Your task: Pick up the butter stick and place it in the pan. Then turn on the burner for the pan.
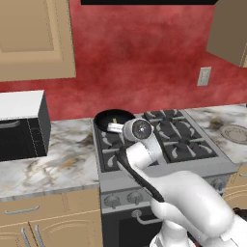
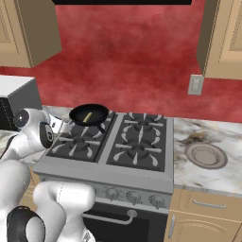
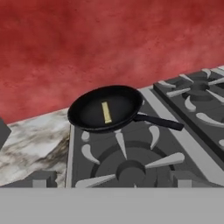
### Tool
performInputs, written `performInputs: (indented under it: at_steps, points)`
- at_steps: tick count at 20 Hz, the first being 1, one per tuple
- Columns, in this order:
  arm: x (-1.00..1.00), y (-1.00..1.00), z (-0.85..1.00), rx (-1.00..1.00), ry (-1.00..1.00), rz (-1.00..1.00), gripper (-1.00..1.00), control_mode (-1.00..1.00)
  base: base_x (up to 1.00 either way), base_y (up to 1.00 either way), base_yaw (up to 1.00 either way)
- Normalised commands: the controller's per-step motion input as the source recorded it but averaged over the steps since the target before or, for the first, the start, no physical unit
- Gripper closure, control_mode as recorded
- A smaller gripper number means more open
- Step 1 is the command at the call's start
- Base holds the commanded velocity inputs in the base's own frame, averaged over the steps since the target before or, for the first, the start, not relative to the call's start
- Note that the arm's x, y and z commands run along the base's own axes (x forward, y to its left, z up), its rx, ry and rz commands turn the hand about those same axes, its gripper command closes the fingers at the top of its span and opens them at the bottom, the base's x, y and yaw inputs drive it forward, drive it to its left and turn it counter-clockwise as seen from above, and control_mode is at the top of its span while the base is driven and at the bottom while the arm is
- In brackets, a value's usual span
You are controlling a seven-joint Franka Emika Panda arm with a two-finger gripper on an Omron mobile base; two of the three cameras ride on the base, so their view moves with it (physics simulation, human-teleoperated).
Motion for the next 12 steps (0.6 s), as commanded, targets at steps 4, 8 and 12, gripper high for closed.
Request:
performInputs:
  at_steps: [4, 8, 12]
  points:
    - [-0.38, 0.03, 0.00, 0.00, -0.07, 0.03, -1.00, -1.00, 0.00, 0.00, 0.00]
    - [-0.29, 0.05, 0.00, 0.00, -0.08, 0.03, -1.00, -1.00, 0.00, 0.00, 0.00]
    - [-0.33, 0.06, -0.05, -0.01, -0.10, 0.04, -1.00, -1.00, 0.00, 0.00, 0.00]
